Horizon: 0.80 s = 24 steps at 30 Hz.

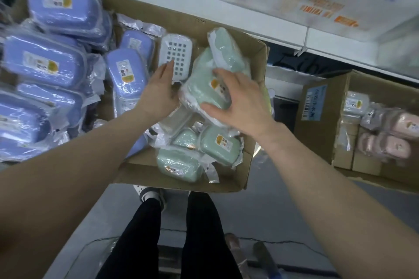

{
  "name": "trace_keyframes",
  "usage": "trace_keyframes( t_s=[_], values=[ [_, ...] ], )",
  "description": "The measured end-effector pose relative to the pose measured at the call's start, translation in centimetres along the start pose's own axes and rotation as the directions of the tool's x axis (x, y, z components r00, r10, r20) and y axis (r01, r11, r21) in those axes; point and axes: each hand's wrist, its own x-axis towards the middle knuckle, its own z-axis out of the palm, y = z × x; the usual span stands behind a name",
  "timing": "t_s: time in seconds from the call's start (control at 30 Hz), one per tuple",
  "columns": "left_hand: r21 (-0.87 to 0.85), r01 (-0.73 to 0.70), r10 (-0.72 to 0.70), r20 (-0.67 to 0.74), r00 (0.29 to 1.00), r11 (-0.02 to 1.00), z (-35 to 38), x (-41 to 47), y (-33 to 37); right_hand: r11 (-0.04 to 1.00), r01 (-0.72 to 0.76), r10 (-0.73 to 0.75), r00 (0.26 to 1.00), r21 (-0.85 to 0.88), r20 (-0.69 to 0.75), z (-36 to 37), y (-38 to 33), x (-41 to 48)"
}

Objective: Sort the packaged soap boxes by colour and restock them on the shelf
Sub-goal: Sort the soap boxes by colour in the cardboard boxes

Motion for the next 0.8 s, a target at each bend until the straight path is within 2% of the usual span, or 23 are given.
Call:
trace_keyframes(
  t_s=[0.1,0.2,0.27,0.37,0.4,0.53,0.67,0.8],
  values=[
    [0.023,-0.011,0.011,0.001,1.0,1.0,0.2,-0.8,-0.6,0.999,0.025,-0.02,0.992,0.038,-0.126,-1.2,-1.7,4.2],
    [0.018,0.001,-0.001,0.022,1.0,1.0,0.2,-1.1,-1.1,0.999,-0.02,0.026,0.98,0.029,-0.198,-1.6,-2.1,8.1],
    [-0.003,0.013,-0.013,0.019,1.0,1.0,0.1,-1.1,-1.4,0.992,-0.092,0.109,0.972,0.088,-0.208,-1.8,-1.6,9.8],
    [0.004,-0.022,0.022,0.009,1.0,1.0,0.0,-0.5,-1.1,0.912,-0.236,0.319,0.922,0.335,-0.22,-2.1,0.1,10.8],
    [0.016,-0.043,0.043,0.006,0.999,0.999,0.0,-0.1,-0.8,0.903,-0.279,0.366,0.898,0.328,-0.243,-2.1,0.8,10.7],
    [0.001,-0.032,0.032,0.001,0.999,0.999,0.5,1.9,0.9,0.888,-0.459,0.433,0.851,-0.018,-0.298,-1.0,4.1,9.1],
    [-0.091,0.07,-0.072,-0.017,0.997,0.993,0.9,4.1,1.9,0.848,-0.516,0.499,0.855,-0.126,-0.144,1.1,6.6,8.1],
    [-0.125,0.057,-0.075,-0.144,0.987,0.991,0.7,4.1,1.3,0.833,-0.498,0.492,0.866,-0.239,-0.089,1.3,6.6,8.3]
  ],
)
